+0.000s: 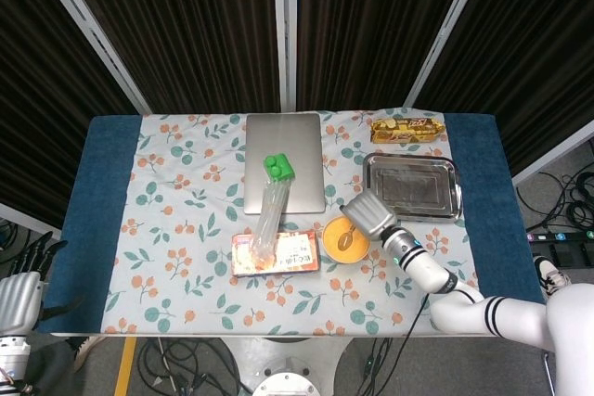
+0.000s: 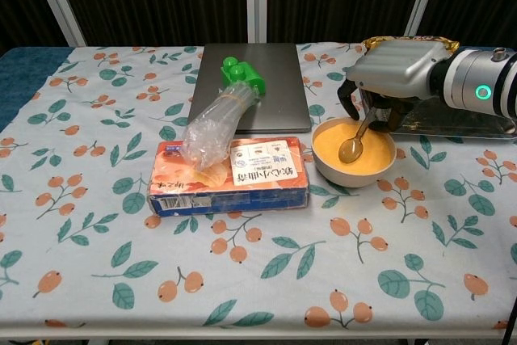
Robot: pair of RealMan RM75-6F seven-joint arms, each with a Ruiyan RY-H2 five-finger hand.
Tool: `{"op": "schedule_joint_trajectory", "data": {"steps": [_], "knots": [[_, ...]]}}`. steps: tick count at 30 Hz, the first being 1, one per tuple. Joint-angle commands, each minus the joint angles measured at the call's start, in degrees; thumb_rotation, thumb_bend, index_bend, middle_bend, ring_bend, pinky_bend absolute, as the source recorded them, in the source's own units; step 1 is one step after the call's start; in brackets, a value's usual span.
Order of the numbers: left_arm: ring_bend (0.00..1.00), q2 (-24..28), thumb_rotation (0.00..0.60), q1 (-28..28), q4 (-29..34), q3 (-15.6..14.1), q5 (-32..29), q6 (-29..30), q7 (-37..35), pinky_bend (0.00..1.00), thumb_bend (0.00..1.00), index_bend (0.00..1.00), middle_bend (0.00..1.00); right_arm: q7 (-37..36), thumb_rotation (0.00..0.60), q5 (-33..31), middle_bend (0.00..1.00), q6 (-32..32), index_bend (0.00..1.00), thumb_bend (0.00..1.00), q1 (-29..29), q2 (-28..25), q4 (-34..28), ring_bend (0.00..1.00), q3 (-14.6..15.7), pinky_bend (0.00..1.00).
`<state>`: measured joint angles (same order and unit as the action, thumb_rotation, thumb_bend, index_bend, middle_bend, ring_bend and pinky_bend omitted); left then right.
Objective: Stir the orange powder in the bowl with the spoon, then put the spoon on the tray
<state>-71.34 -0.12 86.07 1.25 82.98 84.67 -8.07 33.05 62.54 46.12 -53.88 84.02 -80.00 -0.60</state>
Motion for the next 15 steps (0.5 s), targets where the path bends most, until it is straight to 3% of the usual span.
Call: {"op": "schedule_joint_trajectory", "data": {"steps": [1,15], "knots": [[0.08,0.0,0.6,0.0,0.0,0.0,0.0,0.0,0.0,0.12,0.13,0.2,0.12,0.4,0.6,-0.1,0.95,-0.3,0.45,0.3,0.0,-0.2,0.0,0.97,-0.1,1.0],[0.08,-0.1,0.6,-0.1,-0.2,0.0,-0.1,-0.3,-0.2,0.12,0.13,0.2,0.12,2.3,0.6,0.0,0.95,0.0,0.45,0.3,0.5,0.2,0.9,0.97,-0.3,1.0]]}}
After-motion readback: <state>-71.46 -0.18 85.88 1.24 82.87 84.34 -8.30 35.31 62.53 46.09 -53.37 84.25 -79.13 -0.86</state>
